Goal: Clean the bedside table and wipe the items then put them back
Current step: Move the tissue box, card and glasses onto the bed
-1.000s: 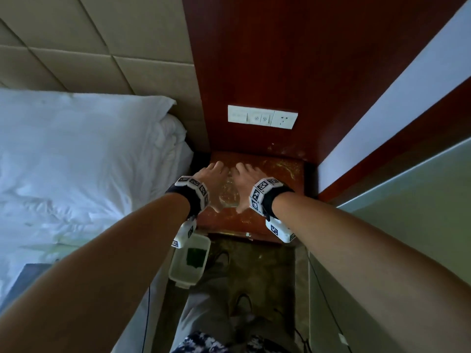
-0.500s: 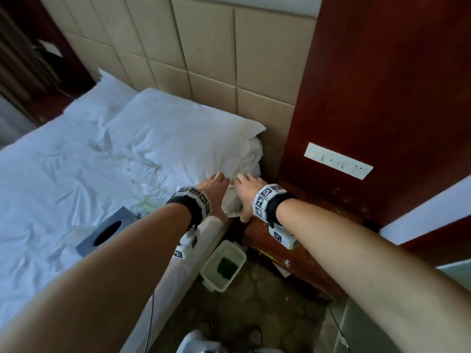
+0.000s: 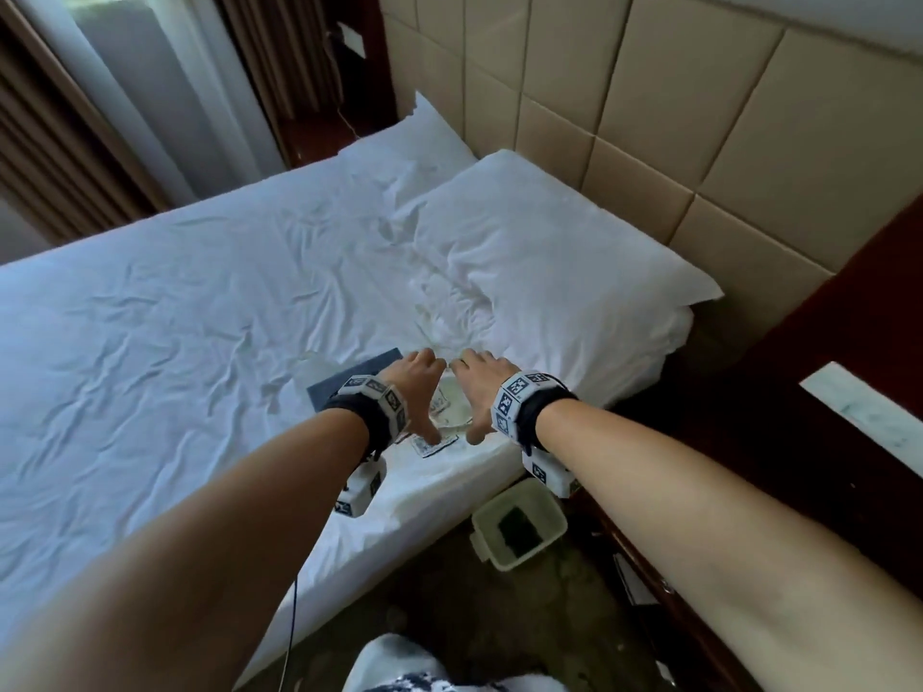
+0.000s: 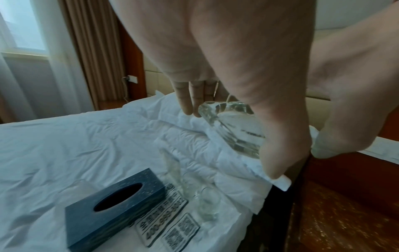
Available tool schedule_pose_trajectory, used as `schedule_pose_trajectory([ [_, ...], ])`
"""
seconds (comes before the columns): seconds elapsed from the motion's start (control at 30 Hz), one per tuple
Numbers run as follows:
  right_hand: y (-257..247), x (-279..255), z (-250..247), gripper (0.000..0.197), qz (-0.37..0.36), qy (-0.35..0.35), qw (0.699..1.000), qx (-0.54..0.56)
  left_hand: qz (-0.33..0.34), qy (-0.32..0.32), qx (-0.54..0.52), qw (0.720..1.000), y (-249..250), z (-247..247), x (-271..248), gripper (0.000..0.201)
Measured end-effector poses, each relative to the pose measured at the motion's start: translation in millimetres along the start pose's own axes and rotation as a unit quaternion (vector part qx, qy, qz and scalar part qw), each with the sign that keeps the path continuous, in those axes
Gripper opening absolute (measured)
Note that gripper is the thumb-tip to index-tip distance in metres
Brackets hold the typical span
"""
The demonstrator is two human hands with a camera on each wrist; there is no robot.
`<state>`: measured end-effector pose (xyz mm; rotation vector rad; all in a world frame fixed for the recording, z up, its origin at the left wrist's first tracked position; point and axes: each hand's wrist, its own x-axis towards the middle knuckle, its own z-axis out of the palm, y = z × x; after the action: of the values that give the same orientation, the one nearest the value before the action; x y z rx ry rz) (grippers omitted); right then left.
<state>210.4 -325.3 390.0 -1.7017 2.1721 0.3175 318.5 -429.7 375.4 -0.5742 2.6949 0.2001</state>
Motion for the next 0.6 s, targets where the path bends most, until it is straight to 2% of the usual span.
schedule_pose_trajectory([
  [0.17, -50.0, 63.9, 5.9, 0.114, -0.023, -0.029, 0.999, -0.015, -0.025, 0.0, -0.037, 0.999, -71.8, 32.2, -4.2, 0.118],
  [0.43, -82.4, 141.3, 34.7, 0.105, -0.056, -0.067, 0.996, -0.03, -0.057, 0.0, -0.093, 0.994, -130.9, 91.5, 13.4, 0.114],
  [0.6, -87.9, 182.0, 65.2, 0.112, -0.079, -0.096, 0.992, -0.02, -0.095, -0.023, -0.127, 0.987, -149.8, 127.1, 29.7, 0.118],
])
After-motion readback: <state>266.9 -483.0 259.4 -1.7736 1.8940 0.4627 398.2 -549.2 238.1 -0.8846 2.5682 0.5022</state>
